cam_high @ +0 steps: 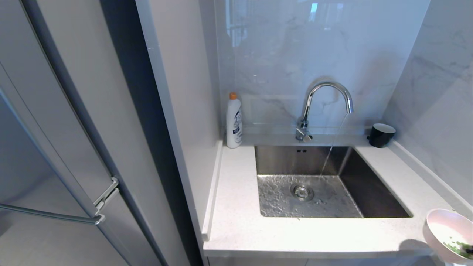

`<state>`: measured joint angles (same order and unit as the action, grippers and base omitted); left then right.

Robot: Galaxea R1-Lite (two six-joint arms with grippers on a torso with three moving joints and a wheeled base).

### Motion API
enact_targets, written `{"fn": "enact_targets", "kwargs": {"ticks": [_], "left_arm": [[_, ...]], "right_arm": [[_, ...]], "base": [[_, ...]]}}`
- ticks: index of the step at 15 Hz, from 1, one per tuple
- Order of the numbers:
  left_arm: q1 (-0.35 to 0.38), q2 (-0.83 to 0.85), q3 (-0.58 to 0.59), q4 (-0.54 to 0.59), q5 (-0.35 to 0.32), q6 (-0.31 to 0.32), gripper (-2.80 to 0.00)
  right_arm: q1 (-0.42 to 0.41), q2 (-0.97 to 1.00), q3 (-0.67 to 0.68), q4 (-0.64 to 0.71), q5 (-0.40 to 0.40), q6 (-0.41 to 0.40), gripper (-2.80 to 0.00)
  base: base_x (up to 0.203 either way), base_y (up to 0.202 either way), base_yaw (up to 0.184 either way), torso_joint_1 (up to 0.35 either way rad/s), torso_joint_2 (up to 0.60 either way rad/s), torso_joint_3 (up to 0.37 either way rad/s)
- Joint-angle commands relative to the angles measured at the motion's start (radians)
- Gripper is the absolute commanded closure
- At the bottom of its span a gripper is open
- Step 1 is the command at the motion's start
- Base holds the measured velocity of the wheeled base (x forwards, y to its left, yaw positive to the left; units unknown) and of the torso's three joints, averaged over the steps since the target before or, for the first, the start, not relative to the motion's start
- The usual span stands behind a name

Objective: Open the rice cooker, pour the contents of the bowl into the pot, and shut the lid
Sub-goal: Fill a bowl with water from the tap

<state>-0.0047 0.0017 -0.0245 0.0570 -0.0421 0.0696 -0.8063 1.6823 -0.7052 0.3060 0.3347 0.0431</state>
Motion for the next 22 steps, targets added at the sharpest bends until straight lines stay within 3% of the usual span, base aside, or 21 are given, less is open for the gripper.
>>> {"fn": "enact_targets", "kwargs": {"ticks": [1, 4, 10, 17, 22], "left_arm": [[0.000, 0.000, 0.000, 0.000, 0.001, -0.004, 0.00], [0.000, 0.000, 0.000, 0.000, 0.004, -0.016, 0.00], [0.002, 0.000, 0.000, 0.000, 0.004, -0.016, 0.00], [0.000, 0.000, 0.000, 0.001, 0.004, -0.016, 0.00], [0.000, 0.000, 0.000, 0.001, 0.004, -0.016, 0.00]], "right_arm": [[0.152, -0.038, -0.045, 0.004, 0.000, 0.115, 0.00], [0.329, 0.043, -0.153, 0.006, -0.038, 0.266, 0.00], [0.537, 0.242, -0.387, 0.001, -0.156, 0.462, 0.00], [0.685, 0.472, -0.692, 0.006, -0.251, 0.649, 0.00], [0.699, 0.639, -0.899, 0.007, -0.340, 0.757, 0.00]], "base": [[0.000, 0.000, 0.000, 0.000, 0.00, 0.000], [0.000, 0.000, 0.000, 0.000, 0.00, 0.000], [0.000, 0.000, 0.000, 0.000, 0.00, 0.000], [0.000, 0.000, 0.000, 0.000, 0.00, 0.000], [0.000, 0.000, 0.000, 0.000, 0.00, 0.000]]}}
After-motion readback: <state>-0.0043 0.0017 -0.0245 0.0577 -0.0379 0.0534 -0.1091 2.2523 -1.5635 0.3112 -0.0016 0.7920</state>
